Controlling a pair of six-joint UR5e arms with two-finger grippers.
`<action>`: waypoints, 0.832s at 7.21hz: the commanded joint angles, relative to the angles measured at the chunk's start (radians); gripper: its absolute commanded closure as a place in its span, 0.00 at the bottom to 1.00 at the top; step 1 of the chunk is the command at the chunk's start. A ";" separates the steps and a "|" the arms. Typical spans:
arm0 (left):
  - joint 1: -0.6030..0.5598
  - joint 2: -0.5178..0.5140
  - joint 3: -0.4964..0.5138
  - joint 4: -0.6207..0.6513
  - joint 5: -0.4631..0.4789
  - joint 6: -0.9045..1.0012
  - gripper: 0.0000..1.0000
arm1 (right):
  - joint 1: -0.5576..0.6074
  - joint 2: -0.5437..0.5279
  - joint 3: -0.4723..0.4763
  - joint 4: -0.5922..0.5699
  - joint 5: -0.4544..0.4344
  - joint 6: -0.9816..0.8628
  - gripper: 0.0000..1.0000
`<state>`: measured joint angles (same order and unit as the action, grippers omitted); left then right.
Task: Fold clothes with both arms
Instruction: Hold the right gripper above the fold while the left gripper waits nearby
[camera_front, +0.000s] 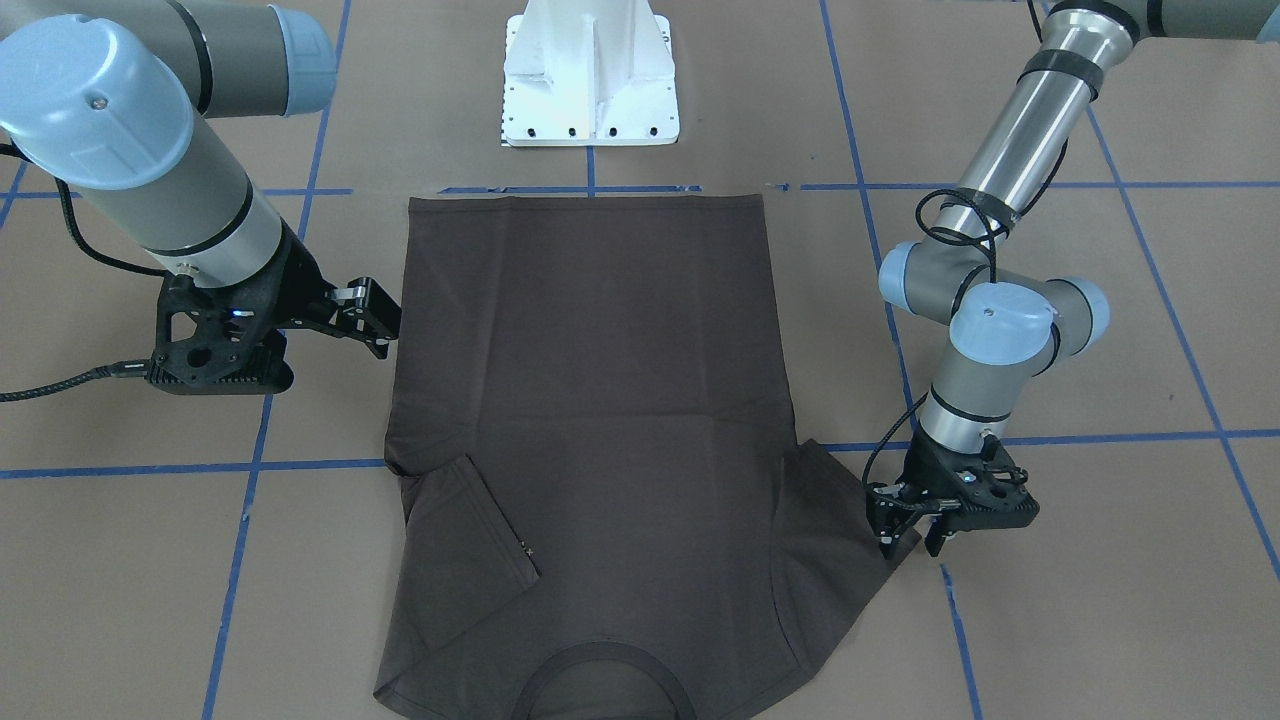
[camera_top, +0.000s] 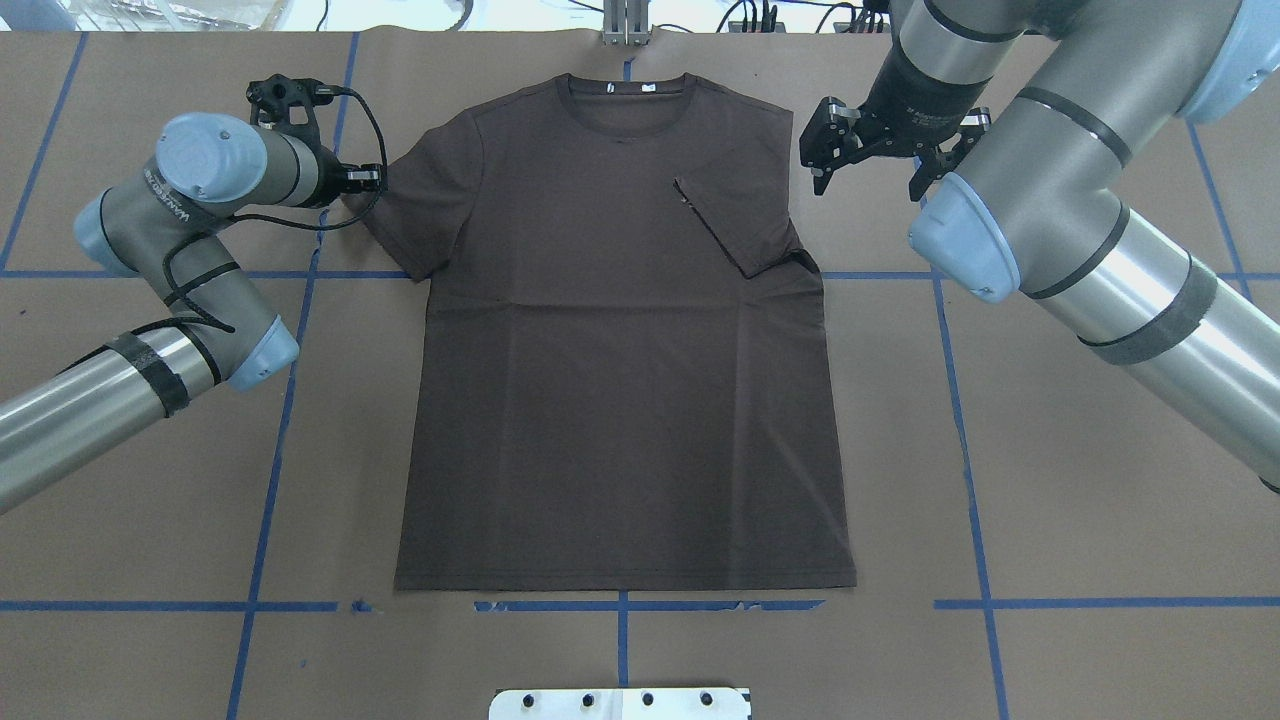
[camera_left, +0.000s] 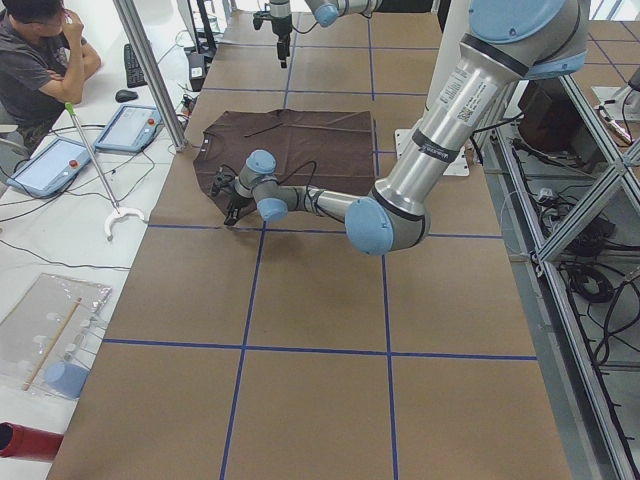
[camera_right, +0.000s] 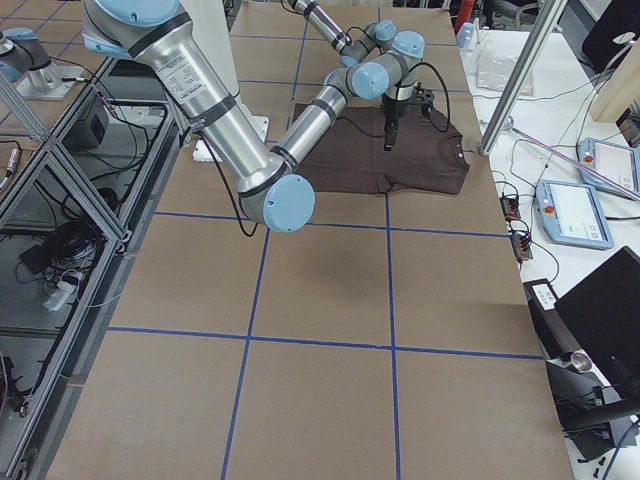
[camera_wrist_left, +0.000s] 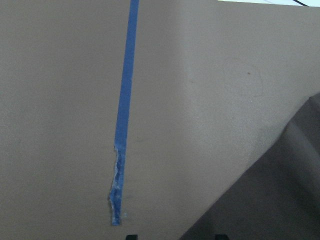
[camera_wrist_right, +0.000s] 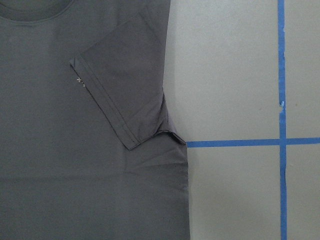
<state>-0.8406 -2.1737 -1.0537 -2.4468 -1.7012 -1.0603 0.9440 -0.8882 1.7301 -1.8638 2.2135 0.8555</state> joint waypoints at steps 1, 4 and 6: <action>0.000 -0.003 -0.003 0.002 0.000 -0.003 0.54 | -0.002 0.000 -0.003 0.000 0.000 -0.001 0.00; 0.000 0.005 -0.006 0.002 0.000 0.002 0.58 | -0.004 0.000 -0.003 0.000 -0.002 -0.001 0.00; 0.000 0.008 -0.011 0.003 -0.003 0.003 0.58 | -0.005 -0.001 -0.004 0.000 -0.002 -0.001 0.00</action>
<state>-0.8406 -2.1682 -1.0612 -2.4448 -1.7026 -1.0576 0.9400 -0.8884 1.7268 -1.8638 2.2122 0.8545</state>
